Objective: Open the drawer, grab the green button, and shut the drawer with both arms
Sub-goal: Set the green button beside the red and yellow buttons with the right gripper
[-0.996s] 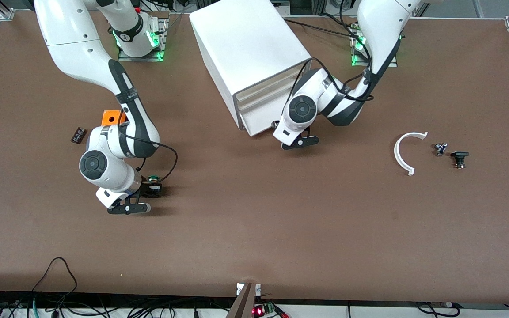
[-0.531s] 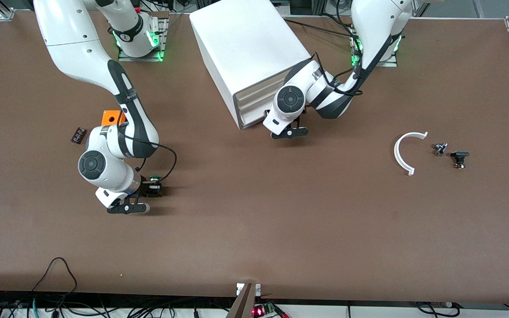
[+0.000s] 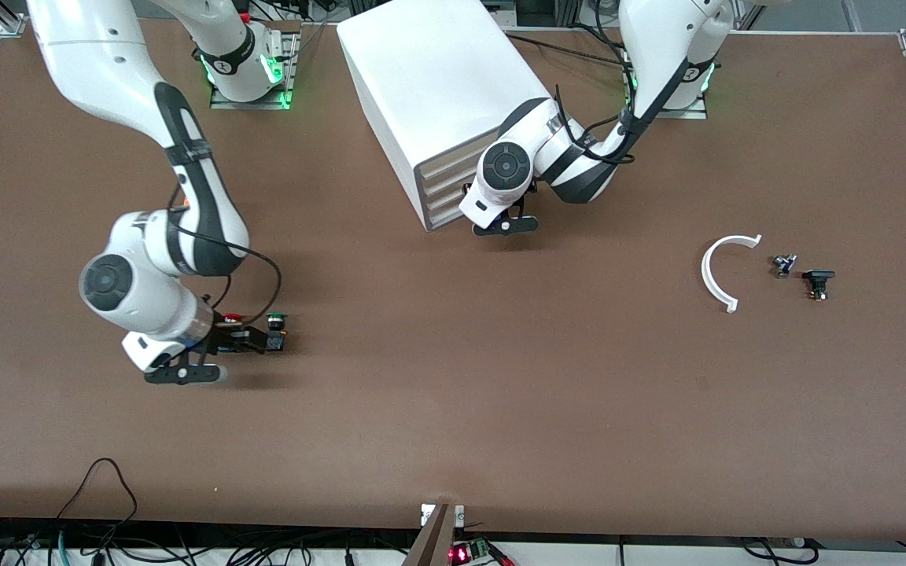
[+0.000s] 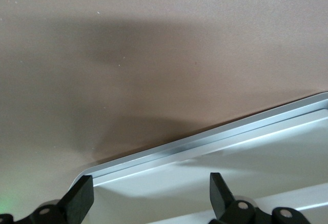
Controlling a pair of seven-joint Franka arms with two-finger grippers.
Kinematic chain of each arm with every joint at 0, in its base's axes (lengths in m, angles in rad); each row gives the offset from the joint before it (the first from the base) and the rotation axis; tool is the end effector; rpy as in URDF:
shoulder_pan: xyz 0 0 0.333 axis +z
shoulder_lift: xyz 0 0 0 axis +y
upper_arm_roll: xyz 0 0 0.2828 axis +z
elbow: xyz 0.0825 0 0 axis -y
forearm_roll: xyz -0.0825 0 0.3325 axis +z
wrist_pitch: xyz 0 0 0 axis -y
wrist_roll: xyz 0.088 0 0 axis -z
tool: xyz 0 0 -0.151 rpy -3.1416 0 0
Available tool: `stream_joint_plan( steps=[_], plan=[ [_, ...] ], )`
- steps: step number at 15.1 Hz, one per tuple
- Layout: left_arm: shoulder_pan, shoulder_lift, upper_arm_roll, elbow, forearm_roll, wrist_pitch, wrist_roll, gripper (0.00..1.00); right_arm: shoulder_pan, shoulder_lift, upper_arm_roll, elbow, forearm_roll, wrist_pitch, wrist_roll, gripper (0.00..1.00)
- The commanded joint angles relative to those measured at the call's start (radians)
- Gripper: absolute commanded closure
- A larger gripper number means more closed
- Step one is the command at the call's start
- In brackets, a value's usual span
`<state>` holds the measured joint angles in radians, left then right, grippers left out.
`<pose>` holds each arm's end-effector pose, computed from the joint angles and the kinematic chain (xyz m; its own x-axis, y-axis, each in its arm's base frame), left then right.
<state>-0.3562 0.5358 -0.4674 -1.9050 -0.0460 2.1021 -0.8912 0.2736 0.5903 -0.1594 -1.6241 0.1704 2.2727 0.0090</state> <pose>0.3586 -0.3966 0.1920 0.9164 0.1225 -0.3811 0.1088 -0.9924 -0.0575 0.6325 0.0920 0.2468 0.9975 0.0273 0.0656 0.0305 -0.9983 -0.0492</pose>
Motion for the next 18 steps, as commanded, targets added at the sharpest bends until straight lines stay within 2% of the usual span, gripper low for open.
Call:
stream_joint_plan(
  steps=[1,3,6,8,11,15,18],
  plan=[
    [0.003,-0.007,-0.046,-0.011,-0.028,-0.011,-0.009,0.0,-0.008,-0.09,-0.043,-0.025,0.0,-0.105,-0.046,0.0],
    [0.0,-0.008,-0.048,-0.015,-0.028,-0.011,-0.009,0.0,-0.008,-0.144,-0.072,-0.036,-0.018,-0.157,-0.064,0.0],
    [0.008,-0.013,-0.048,-0.016,-0.028,-0.013,-0.009,0.0,-0.007,-0.236,-0.083,-0.091,-0.052,-0.194,-0.046,0.0],
    [0.029,-0.049,-0.046,-0.002,-0.026,-0.069,0.007,0.0,-0.007,-0.303,-0.098,-0.126,-0.052,-0.214,-0.046,0.0],
    [0.114,-0.068,-0.04,0.093,-0.008,-0.192,0.034,0.0,-0.007,-0.394,-0.1,-0.105,-0.052,-0.347,-0.017,0.0],
    [0.229,-0.094,-0.042,0.253,0.086,-0.329,0.168,0.0,-0.001,-0.438,-0.095,0.033,-0.081,-0.6,0.069,0.0],
    [0.295,-0.097,-0.036,0.351,0.163,-0.379,0.338,0.0,-0.001,-0.515,-0.091,0.038,-0.118,-0.65,0.08,0.0]
  ],
)
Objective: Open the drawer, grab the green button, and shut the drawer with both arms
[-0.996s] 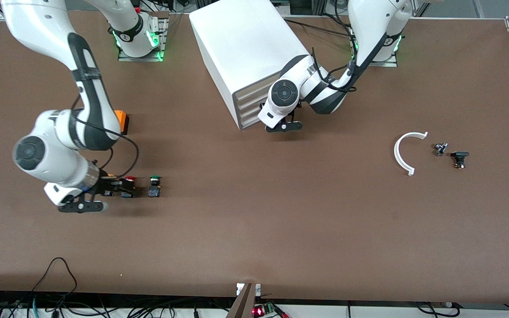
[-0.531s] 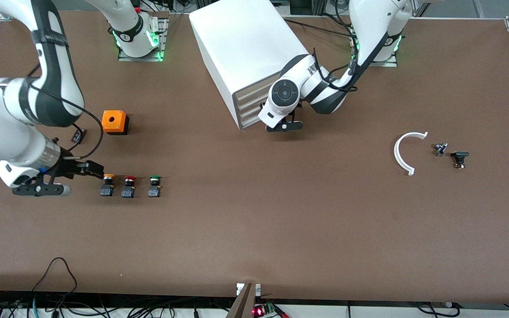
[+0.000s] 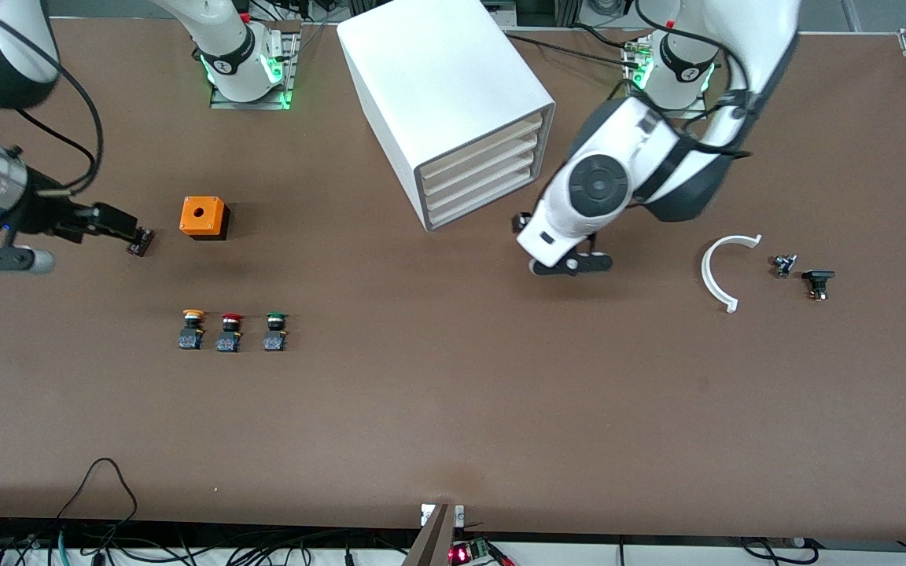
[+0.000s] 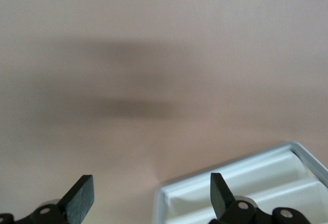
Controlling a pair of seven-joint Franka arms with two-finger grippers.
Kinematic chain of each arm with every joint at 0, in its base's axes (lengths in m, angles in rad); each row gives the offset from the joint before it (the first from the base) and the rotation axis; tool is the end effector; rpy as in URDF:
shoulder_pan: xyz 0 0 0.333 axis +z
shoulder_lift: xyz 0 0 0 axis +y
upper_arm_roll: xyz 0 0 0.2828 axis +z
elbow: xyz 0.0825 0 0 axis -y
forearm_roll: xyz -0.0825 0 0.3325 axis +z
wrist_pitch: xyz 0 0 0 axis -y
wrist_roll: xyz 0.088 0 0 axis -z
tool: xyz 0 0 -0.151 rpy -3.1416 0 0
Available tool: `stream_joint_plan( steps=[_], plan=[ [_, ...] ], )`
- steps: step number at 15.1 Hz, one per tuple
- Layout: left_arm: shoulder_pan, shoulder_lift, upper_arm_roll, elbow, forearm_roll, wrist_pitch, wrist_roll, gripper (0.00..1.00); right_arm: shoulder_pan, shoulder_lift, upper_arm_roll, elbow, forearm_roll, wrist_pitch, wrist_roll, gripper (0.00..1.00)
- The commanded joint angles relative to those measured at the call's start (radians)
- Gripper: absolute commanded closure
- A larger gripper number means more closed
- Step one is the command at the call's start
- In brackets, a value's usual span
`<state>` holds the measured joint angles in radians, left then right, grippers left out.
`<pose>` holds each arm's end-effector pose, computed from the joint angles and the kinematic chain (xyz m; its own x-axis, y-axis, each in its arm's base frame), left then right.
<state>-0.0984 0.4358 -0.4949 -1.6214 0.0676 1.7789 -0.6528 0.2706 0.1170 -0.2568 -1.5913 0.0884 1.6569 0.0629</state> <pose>0.4897 -0.2932 0.3280 0.9635 0.0556 -0.2617 0.0511 -0.9984 -0.0237 0.5349 0.0255 0.4872 0.9971 -0.0563 -0.0512 -0.0591 -0.9967 -0.0548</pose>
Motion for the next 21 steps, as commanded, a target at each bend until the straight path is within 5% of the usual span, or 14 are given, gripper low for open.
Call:
stream_joint_plan(
  steps=[1,5,7,8,10,13,21],
  plan=[
    [0.075,-0.009,-0.008,0.087,0.054,-0.087,0.167,0.0,0.002,-0.066,0.007,0.001,-0.041,-0.037,0.026,0.0],
    [0.232,-0.096,0.001,0.107,0.052,-0.108,0.528,0.0,0.002,-0.092,0.005,-0.003,-0.045,-0.031,0.026,0.0],
    [0.22,-0.202,0.095,0.066,0.044,-0.118,0.559,0.0,-0.007,-0.091,0.02,0.0,-0.061,-0.035,0.028,0.0],
    [0.21,-0.247,0.157,0.046,-0.004,-0.118,0.59,0.0,-0.07,-0.091,0.08,0.001,-0.061,-0.037,0.026,0.0],
    [0.151,-0.345,0.312,-0.015,-0.081,-0.124,0.688,0.0,-0.29,-0.097,0.329,0.002,-0.079,-0.037,0.026,0.0],
    [0.101,-0.411,0.404,-0.058,-0.084,-0.145,0.703,0.0,-0.298,-0.105,0.341,0.017,-0.104,-0.037,0.021,0.0],
    [0.095,-0.427,0.412,-0.054,-0.078,-0.177,0.7,0.0,-0.3,-0.096,0.343,0.077,-0.093,-0.059,0.047,0.0]
  ],
)
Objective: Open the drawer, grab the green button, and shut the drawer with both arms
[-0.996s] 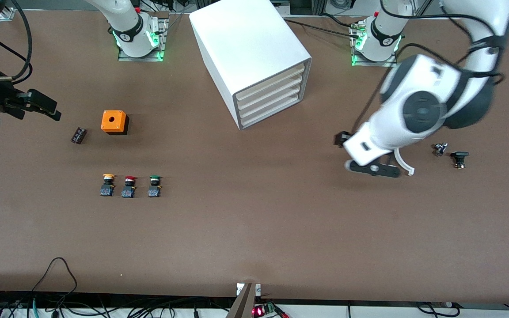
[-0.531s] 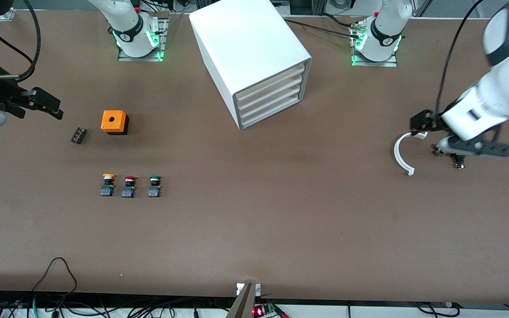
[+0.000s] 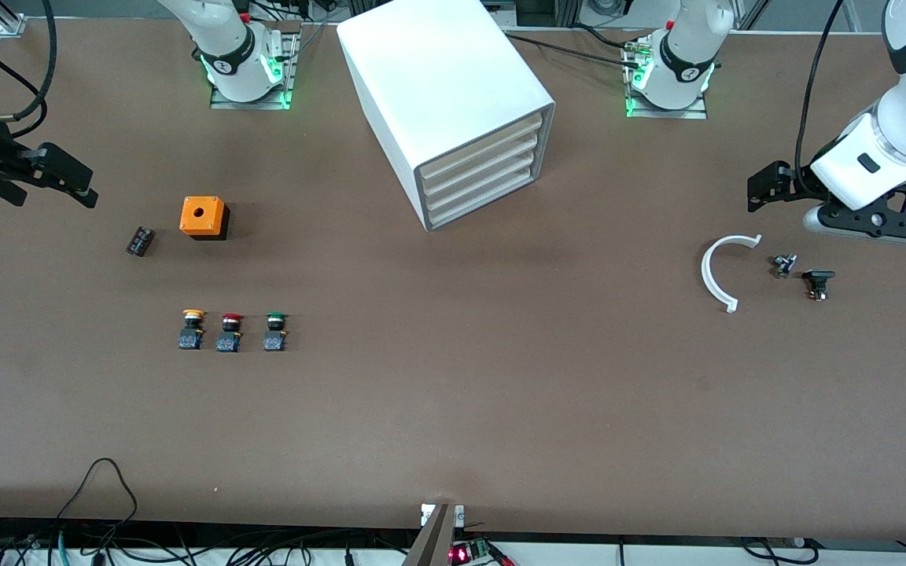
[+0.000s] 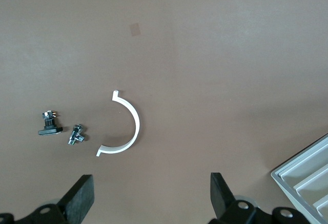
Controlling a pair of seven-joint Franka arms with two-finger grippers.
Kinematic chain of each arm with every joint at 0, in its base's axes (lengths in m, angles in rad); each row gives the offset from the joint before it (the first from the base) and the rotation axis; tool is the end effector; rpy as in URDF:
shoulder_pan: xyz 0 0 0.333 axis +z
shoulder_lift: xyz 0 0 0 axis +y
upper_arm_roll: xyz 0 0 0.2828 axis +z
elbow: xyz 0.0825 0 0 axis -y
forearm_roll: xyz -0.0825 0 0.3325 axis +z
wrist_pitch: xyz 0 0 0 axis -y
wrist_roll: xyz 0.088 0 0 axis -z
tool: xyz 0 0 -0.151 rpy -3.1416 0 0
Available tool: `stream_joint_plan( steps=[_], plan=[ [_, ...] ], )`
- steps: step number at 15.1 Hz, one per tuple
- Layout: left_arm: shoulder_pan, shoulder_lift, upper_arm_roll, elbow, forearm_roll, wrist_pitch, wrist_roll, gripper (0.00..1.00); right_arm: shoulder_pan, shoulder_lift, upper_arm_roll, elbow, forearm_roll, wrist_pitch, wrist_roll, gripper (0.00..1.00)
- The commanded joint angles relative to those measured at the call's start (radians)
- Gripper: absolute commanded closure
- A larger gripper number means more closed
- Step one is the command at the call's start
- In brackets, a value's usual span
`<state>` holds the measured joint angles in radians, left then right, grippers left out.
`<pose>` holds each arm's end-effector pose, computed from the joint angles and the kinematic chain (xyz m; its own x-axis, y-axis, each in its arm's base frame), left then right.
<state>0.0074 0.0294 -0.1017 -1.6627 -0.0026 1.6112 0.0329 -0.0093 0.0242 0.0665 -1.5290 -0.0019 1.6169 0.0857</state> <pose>0.5041 -0.0475 0.4974 0.9887 -0.1266 -0.0804 -0.1264 -0.9919 0.0082 0.5169 0.0290 0.5570 0.9976 -0.0286 0.0635 -0.0284 -0.9996 -0.0052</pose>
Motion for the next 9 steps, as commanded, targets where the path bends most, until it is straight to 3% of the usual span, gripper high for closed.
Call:
stream_joint_plan(
  steps=[1,9],
  plan=[
    [-0.01,-0.019,0.019,-0.008,-0.008,-0.016,0.015,0.0,-0.02,0.0,0.021,0.02,-0.009,-0.018,0.023,0.0],
    [-0.014,-0.02,0.028,0.0,-0.005,-0.025,0.013,0.0,-0.023,0.008,0.018,0.02,-0.009,-0.017,0.006,0.0]
  ],
)
